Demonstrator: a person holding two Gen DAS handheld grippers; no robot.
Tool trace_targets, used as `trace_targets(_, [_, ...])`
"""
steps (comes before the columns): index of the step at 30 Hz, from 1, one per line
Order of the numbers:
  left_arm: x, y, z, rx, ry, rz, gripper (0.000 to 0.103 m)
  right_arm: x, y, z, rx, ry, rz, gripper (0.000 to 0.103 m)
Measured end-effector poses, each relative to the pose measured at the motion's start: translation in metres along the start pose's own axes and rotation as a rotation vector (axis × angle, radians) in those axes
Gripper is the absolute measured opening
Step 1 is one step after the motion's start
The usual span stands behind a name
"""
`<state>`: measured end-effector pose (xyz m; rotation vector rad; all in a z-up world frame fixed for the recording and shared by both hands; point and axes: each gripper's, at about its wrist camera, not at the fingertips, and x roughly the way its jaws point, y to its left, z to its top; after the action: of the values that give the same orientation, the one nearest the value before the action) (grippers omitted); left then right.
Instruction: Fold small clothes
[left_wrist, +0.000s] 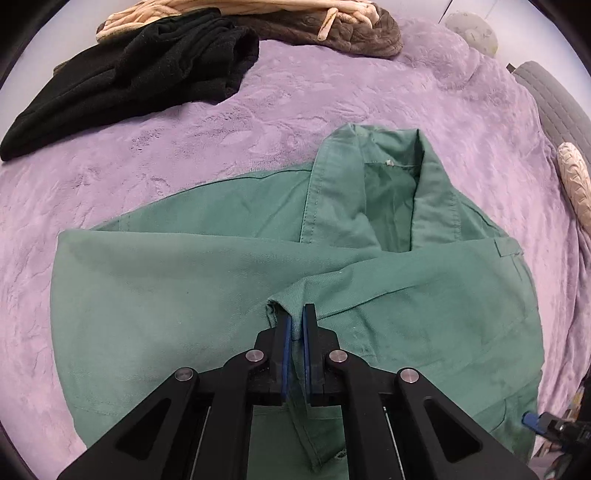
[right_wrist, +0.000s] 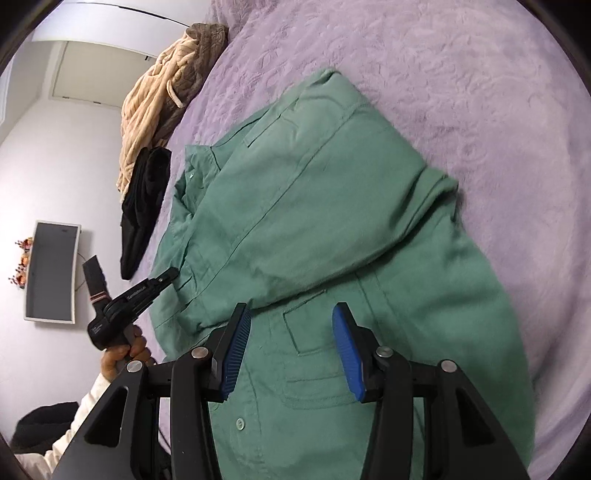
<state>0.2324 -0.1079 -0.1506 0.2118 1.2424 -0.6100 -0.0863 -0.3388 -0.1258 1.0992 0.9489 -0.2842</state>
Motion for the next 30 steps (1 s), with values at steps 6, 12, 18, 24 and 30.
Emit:
trace_targets(6, [-0.024, -0.003, -0.014, 0.002, -0.017, 0.062, 0.028, -0.014, 0.007, 0.028, -0.06, -0.046, -0.062, 0.051])
trace_targets(12, [-0.068, 0.011, -0.036, -0.071, -0.088, 0.054, 0.054, -0.008, 0.014, 0.037, -0.123, -0.03, -0.125, 0.051])
trace_targets(18, [-0.039, -0.02, -0.067, -0.014, -0.008, 0.047, 0.054, 0.027, -0.012, 0.039, -0.135, 0.046, -0.253, 0.048])
trace_targets(24, [-0.025, -0.014, -0.097, -0.001, 0.047, 0.098, 0.054, 0.016, -0.016, 0.029, -0.16, 0.056, -0.278, 0.049])
trace_targets(30, [-0.048, 0.005, -0.113, -0.021, 0.074, 0.162, 0.054, -0.013, -0.013, 0.009, -0.134, 0.063, -0.261, 0.06])
